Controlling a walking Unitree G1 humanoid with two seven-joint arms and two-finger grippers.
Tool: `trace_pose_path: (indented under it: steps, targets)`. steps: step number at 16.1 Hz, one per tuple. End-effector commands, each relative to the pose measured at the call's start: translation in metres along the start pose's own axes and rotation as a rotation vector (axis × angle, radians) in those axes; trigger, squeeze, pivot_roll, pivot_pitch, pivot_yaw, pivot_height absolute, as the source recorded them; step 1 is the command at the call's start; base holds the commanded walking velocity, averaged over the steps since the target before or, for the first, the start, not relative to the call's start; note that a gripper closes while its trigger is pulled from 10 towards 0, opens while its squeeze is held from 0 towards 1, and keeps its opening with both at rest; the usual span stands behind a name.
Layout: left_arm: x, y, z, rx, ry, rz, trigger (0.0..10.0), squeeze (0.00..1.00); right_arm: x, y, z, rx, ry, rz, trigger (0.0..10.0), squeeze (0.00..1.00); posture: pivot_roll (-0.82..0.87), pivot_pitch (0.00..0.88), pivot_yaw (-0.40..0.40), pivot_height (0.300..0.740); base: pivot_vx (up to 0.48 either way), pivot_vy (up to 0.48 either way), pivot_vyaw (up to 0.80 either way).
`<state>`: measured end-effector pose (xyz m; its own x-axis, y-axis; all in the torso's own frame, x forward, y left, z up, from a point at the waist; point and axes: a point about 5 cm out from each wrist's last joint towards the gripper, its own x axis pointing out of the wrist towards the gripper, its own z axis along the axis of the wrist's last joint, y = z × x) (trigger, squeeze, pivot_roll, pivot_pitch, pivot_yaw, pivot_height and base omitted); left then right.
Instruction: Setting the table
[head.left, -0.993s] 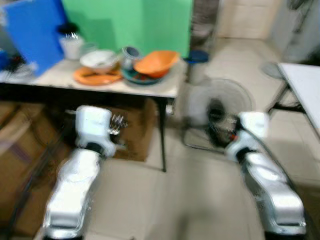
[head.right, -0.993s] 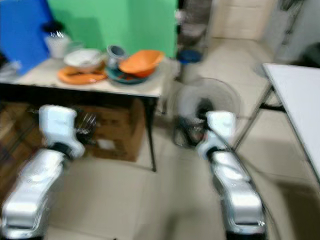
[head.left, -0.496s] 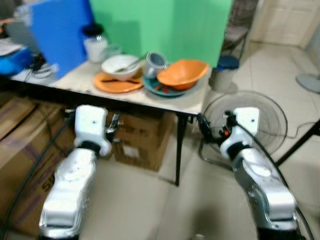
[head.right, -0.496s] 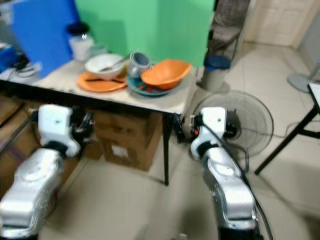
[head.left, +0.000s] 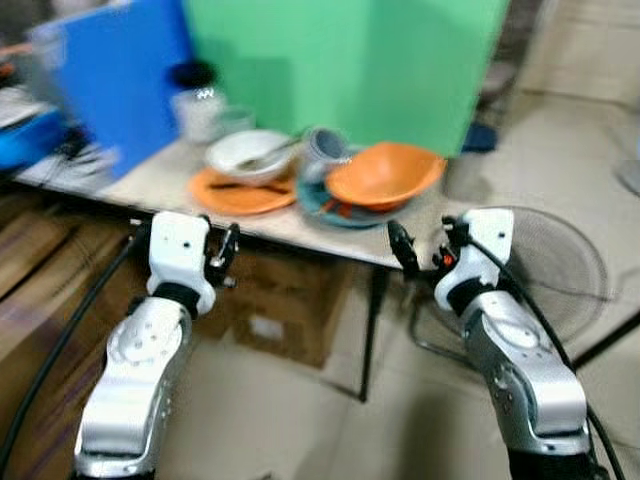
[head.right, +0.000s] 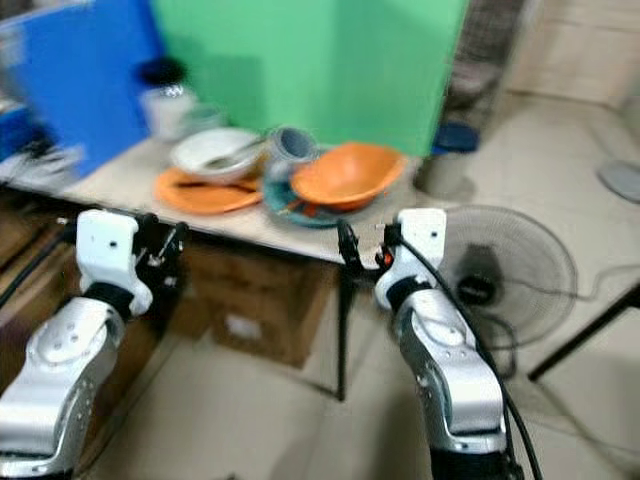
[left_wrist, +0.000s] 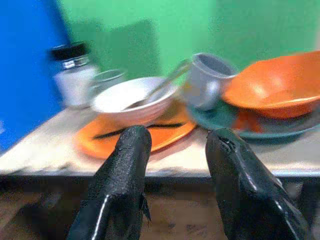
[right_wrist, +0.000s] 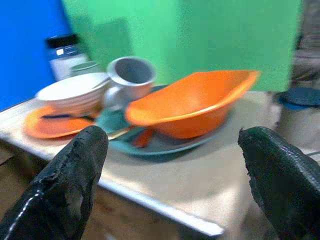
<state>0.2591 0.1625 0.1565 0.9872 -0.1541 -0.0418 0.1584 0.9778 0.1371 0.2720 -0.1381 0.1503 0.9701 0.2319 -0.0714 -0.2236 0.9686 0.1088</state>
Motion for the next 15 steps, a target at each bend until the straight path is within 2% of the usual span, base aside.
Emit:
trace_pose_path:
  steps: [1, 8, 10, 13, 15]
  targets:
    - [0.001, -0.002, 0.006, 0.013, -0.021, -0.013, 10.0, 0.00, 0.001, 0.000, 0.005, 0.000, -0.009, 0.003, 10.0, 0.00, 0.16, 0.000, 0.045, 0.727, 0.435, 0.000, 0.00]
    - [0.002, -0.004, 0.007, 0.021, -0.025, -0.034, 10.0, 0.00, 0.003, -0.007, 0.013, 0.053, -0.027, -0.039, 10.0, 0.00, 0.15, 0.000, 0.046, 0.727, 0.437, 0.000, 0.00]
    - [0.002, -0.005, 0.008, 0.025, -0.029, -0.039, 10.0, 0.00, 0.003, -0.003, 0.019, 0.051, -0.042, 0.001, 10.0, 0.00, 0.15, 0.000, 0.046, 0.727, 0.435, 0.000, -0.80]
    - [0.001, -0.007, 0.009, 0.030, -0.034, -0.052, 10.0, 0.00, 0.005, -0.005, 0.028, 0.060, -0.069, -0.003, 10.0, 0.00, 0.16, 0.000, 0.044, 0.727, 0.436, 0.000, 0.00]
    - [-0.001, -0.014, 0.012, 0.026, -0.047, -0.145, 10.0, 0.00, 0.008, -0.012, 0.032, 0.109, -0.020, -0.042, 10.0, 0.00, 0.16, 0.000, 0.041, 0.727, 0.360, 0.000, 0.00]
